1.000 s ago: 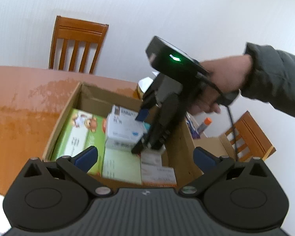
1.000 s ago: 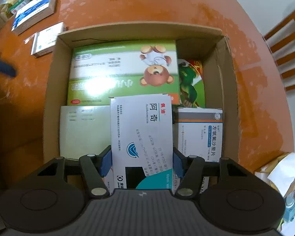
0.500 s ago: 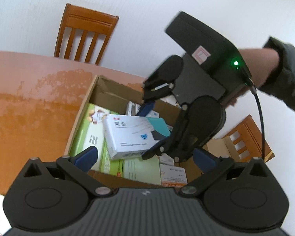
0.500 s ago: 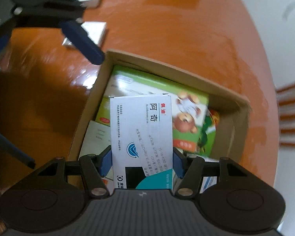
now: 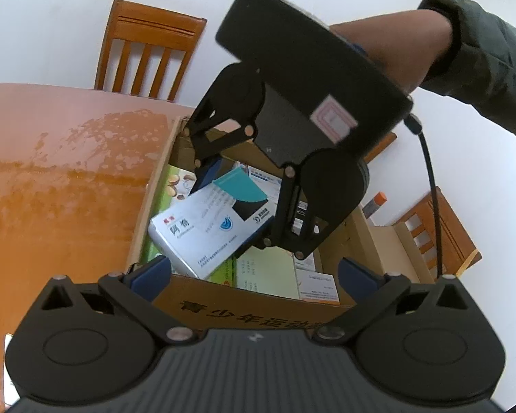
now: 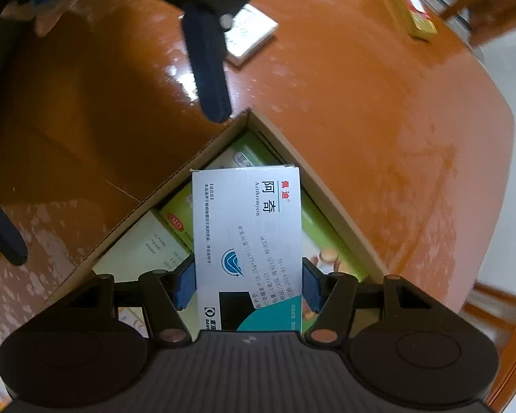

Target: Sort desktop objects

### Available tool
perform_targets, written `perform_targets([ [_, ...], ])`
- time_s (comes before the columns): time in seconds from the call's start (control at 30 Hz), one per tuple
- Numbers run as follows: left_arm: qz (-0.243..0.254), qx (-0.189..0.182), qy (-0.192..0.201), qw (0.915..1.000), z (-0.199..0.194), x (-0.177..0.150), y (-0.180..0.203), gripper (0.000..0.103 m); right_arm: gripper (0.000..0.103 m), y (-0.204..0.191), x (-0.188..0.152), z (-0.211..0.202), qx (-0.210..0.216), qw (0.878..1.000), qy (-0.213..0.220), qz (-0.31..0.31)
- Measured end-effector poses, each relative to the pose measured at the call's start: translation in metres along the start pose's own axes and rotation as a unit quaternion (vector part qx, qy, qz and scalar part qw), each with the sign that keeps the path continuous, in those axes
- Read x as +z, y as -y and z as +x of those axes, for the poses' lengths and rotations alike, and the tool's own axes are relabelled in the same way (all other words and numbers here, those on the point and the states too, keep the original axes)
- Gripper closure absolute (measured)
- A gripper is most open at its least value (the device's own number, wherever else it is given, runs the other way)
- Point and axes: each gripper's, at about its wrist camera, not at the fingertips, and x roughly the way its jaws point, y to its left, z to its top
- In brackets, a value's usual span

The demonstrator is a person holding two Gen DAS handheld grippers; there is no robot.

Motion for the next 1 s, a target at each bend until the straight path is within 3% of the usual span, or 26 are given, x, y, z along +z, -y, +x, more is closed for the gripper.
perform_targets([
  [0.37, 0.001, -0.006, -0.014, 0.9999, 0.005, -0.002, 0.0, 0.0, 0.038, -0.004, 0.009, 0.005, -0.001, 0.996, -0.018, -0.092],
  [1.0, 0.009, -0.012, -0.02, 0.9997, 0.006, -0.005, 0.003, 0.0, 0.038, -0.017, 0.018, 0.005, -0.033, 0.973, -0.048, -0.222],
])
